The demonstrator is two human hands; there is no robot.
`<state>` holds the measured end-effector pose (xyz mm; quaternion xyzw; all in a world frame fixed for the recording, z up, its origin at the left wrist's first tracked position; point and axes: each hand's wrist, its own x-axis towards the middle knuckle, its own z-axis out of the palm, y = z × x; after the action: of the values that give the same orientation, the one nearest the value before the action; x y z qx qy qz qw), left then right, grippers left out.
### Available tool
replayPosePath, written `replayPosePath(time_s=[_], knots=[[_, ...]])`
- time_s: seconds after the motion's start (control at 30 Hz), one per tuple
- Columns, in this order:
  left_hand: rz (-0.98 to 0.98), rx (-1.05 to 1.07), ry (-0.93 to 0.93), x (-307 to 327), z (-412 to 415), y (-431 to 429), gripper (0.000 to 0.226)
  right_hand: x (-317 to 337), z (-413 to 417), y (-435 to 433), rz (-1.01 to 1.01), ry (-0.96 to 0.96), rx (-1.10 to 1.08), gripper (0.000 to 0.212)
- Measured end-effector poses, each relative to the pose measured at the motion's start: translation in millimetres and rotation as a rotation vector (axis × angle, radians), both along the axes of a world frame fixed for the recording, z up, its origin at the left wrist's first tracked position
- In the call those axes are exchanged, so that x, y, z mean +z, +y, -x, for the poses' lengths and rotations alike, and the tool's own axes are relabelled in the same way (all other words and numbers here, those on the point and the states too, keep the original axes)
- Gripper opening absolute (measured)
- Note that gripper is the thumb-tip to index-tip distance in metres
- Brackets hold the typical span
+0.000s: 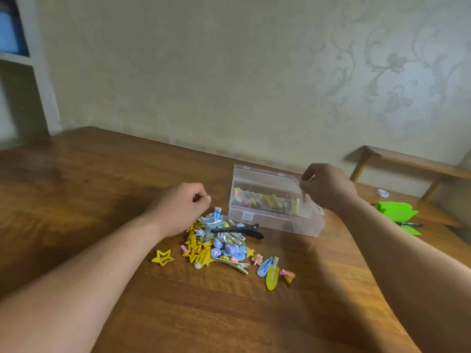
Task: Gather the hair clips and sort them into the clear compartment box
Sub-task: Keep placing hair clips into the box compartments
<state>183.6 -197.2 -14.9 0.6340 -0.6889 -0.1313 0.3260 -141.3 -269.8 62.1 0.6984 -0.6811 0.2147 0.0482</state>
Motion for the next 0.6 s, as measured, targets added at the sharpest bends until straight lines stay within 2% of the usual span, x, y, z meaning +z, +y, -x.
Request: replayPosePath(time_s=[0.27,0.6], knots=[[0.000,-0.029,-0.004,-2,-1,-2,0.028,-7,-12,-1,-0.113,0.283,-0.064,0.011],[0.010,-0.031,-0.013,1,0,0,0.028,-18,-9,-7,-0.126,0.280,-0.084,0.017]])
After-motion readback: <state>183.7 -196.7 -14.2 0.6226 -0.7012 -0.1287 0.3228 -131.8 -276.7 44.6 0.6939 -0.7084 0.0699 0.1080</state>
